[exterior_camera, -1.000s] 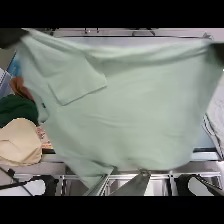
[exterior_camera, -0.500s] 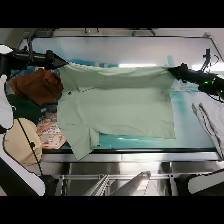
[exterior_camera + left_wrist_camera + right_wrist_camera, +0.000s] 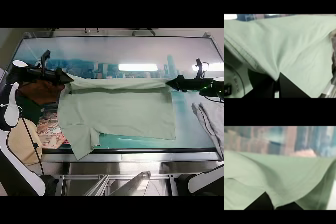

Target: Fold the shirts.

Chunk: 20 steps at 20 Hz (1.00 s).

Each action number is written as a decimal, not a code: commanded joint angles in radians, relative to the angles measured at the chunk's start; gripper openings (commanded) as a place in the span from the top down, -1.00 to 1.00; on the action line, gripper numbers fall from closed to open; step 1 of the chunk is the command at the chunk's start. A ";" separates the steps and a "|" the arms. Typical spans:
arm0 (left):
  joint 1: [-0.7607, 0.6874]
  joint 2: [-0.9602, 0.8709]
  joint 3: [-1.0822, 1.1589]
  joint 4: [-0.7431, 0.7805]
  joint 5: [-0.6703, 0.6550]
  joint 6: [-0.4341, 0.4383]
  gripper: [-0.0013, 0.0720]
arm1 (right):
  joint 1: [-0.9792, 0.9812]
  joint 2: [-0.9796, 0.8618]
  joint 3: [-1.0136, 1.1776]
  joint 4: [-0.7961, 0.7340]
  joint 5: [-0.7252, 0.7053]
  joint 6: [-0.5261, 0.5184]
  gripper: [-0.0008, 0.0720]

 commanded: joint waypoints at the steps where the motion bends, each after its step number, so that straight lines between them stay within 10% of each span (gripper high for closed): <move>1: -0.013 -0.003 -0.070 0.142 0.018 -0.035 0.94 | -0.002 -0.018 -0.002 -0.124 0.012 0.043 0.92; 3: -0.011 -0.001 -0.070 0.187 0.005 -0.050 0.93 | -0.002 -0.017 -0.002 -0.124 0.016 0.043 0.88; 4: -0.006 0.006 -0.070 0.199 -0.012 -0.052 0.83 | -0.008 -0.013 -0.002 -0.125 0.030 0.045 0.45; 5: 0.002 0.018 -0.067 0.200 -0.034 -0.054 0.28 | -0.025 -0.001 -0.001 -0.129 0.064 0.055 0.17; 11: 0.097 0.115 0.014 0.207 -0.282 -0.162 0.17 | -0.195 0.150 -0.102 -0.356 0.360 0.170 0.16; 20: 0.198 0.565 -0.789 0.438 -0.121 -0.128 0.18 | -0.206 0.272 -0.668 -0.482 0.206 0.120 0.14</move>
